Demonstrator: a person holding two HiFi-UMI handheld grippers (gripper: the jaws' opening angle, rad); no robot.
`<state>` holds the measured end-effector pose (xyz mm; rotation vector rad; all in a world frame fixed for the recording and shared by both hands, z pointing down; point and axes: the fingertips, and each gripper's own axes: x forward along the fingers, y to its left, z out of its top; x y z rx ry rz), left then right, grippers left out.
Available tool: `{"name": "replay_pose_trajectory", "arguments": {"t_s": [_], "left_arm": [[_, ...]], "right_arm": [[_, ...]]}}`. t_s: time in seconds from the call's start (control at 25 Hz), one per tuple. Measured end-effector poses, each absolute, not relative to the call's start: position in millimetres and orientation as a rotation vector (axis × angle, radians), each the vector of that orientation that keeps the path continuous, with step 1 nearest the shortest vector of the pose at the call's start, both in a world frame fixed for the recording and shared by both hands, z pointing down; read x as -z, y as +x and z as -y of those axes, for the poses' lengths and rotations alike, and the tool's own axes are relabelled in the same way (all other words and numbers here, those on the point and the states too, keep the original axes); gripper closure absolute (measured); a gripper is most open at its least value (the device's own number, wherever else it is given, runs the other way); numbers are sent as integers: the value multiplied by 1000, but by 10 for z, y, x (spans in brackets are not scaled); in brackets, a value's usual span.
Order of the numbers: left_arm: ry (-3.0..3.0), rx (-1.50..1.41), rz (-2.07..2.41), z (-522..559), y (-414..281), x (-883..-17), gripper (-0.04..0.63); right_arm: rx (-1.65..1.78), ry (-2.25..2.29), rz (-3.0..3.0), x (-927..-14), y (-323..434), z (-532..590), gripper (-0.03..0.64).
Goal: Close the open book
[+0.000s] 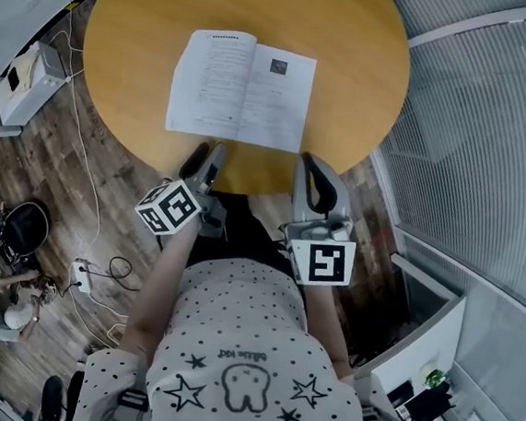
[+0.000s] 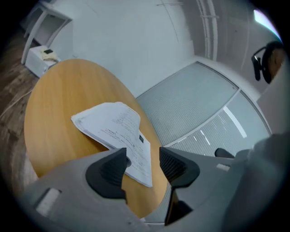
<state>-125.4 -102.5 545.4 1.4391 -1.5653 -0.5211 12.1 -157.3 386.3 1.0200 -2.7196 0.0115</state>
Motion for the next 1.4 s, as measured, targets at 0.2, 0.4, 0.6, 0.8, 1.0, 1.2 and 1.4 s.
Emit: {"name": "replay_pose_trajectory", "arguments": {"t_s": [0.2, 0.4, 0.6, 0.8, 1.0, 1.2, 1.4], "left_arm": [[1311, 599, 1471, 1077, -1239, -5733, 378], [1211, 636, 1450, 1072, -1304, -5993, 356], [1145, 721, 1436, 1141, -1443, -6081, 336], [1037, 844, 1445, 1161, -1658, -6173, 336], [1013, 844, 1499, 1139, -1842, -6233, 336], [954, 898, 1517, 1133, -2003, -6282, 337], [952, 872, 1589, 1043, -2154, -6279, 444]], "right_arm": [[-15, 1018, 2706, -3880, 168, 1579, 612], [-7, 1014, 2698, -3871, 193, 1599, 612], [-15, 1014, 2688, -3873, 199, 1589, 612], [-6, 1027, 2665, -3868, 239, 1616, 612], [35, 1014, 2644, -3935, 297, 1637, 612], [34, 1010, 2648, -3942, 265, 1644, 612], [37, 1013, 2641, -3926, 260, 1648, 612]]}}
